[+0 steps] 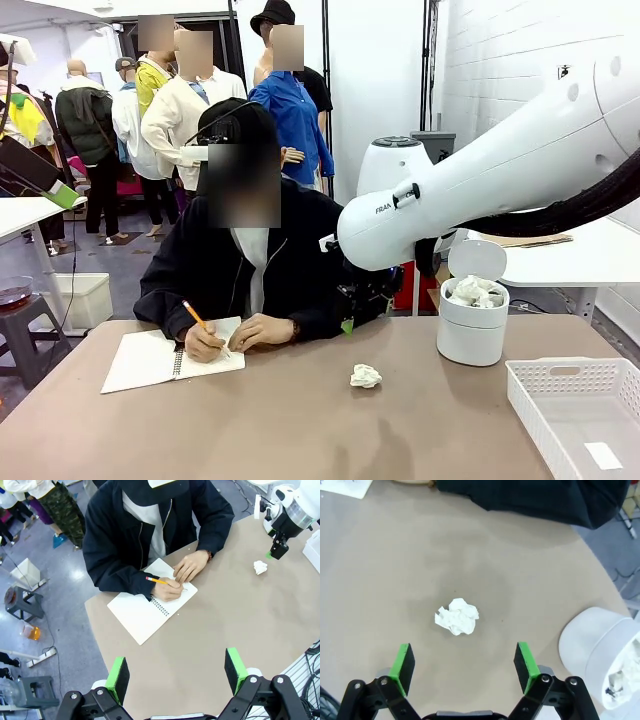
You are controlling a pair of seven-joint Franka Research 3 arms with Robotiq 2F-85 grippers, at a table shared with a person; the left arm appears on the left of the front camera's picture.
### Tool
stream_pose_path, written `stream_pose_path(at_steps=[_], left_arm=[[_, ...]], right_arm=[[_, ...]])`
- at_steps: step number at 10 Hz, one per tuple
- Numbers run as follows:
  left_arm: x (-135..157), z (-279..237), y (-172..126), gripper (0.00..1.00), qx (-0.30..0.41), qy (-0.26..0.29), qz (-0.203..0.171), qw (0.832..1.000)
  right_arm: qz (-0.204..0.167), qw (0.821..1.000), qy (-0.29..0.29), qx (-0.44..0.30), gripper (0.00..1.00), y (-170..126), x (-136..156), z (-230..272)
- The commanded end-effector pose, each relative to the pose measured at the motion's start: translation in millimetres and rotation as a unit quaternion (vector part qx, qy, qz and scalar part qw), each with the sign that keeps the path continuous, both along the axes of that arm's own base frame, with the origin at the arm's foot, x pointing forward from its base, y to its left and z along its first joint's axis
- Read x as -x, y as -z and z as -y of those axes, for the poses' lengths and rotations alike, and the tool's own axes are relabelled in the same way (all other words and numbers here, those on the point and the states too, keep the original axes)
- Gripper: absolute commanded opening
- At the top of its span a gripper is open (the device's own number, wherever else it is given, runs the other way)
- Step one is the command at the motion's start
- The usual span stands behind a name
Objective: Sort the paper based on its condition.
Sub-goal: If a person hands you a paper, place it in the Organizing basket , and if it's crumpled, put it in the Trash can.
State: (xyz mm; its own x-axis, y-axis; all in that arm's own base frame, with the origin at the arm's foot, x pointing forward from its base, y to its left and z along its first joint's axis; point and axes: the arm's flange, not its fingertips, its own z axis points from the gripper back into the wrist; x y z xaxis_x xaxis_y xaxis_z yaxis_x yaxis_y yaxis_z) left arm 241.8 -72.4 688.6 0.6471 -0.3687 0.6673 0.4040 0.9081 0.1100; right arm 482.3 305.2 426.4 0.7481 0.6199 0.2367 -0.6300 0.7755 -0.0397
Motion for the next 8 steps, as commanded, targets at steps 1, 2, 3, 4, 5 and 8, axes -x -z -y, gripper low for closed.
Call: stream_pose_path(at_steps=[1,2,3,4,5,8], left_arm=[[-0.3,-1.0,-0.1,1.00,-0.003,-0.004,0.001,1.000],[-0.3,-1.0,-0.1,1.00,-0.003,-0.004,0.001,1.000],[-0.3,-1.0,-0.1,1.00,-0.003,-0.004,0.001,1.000],[-0.3,-1.0,-0.1,1.00,-0.003,-0.004,0.001,1.000],[-0.3,-1.0,-0.1,1.00,-0.003,-0.004,0.001,1.000],[-0.3,-1.0,-0.1,1.00,-0.003,-0.004,0.001,1.000]], right_arm=[[-0.025,1.000,-0.003,-0.002,1.00,7.9,0.9,0.0],[-0.025,1.000,-0.003,-0.002,1.00,7.9,0.9,0.0],[-0.025,1.000,-0.003,-0.002,1.00,7.9,0.9,0.0],[-0.012,1.000,0.001,0.003,1.00,5.4,0.9,0.1],[-0.026,1.000,-0.006,-0.002,1.00,19.6,-5.9,-3.3],[-0.049,0.999,-0.021,0.000,1.00,48.8,-5.5,-14.1]])
